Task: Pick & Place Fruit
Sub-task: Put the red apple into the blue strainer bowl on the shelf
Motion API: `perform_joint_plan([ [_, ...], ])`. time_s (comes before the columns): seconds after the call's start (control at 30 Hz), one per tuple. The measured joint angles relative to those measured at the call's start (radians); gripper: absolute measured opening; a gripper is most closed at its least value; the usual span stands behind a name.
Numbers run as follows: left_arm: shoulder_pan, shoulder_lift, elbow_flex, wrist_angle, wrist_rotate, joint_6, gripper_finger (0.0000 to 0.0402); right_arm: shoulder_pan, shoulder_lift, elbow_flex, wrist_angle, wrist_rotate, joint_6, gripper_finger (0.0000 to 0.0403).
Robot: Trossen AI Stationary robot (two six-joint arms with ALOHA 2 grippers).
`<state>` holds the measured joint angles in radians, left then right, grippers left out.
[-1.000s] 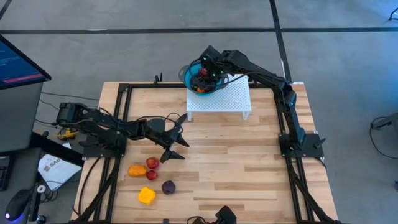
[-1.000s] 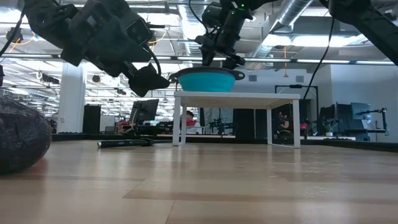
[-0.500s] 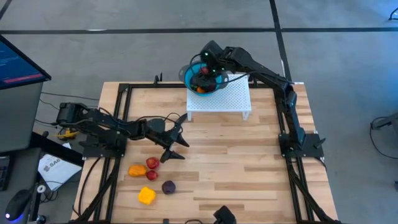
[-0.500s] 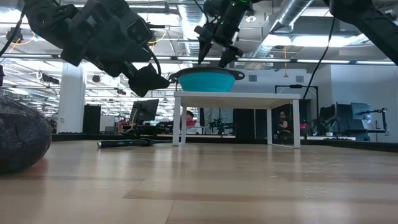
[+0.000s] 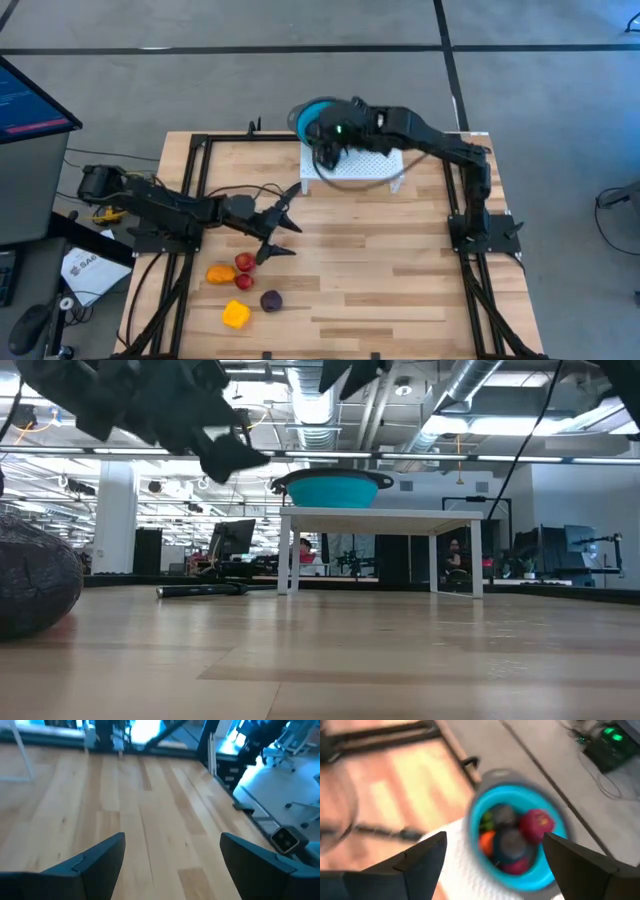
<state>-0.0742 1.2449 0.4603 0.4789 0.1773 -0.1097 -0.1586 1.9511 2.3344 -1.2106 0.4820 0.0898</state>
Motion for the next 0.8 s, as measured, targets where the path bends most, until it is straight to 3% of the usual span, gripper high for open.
perform_joint_plan([
  [0.23,-0.014,-0.214,0.000,-0.130,-0.081,0.087,0.0318,0.219,-0.006,-0.058,-0.122,0.104,0.066,0.0312],
  [0.33,-0.036,-0.293,0.000,-0.172,-0.131,0.143,0.0318,0.311,-0.015,-0.191,-0.113,0.159,0.132,0.0312],
  [0.47,-0.076,-0.375,0.000,-0.238,-0.220,0.205,0.0318,0.407,-0.063,-0.464,0.058,0.175,0.236,0.0312],
  [0.63,-0.114,-0.401,0.022,-0.374,-0.306,0.226,0.0318,0.493,-0.115,-0.844,0.508,0.161,0.328,0.0312],
  [0.8,-0.140,-0.362,0.130,-0.632,-0.388,0.166,0.0318,0.542,-0.135,-1.160,1.167,0.168,0.368,0.0312],
])
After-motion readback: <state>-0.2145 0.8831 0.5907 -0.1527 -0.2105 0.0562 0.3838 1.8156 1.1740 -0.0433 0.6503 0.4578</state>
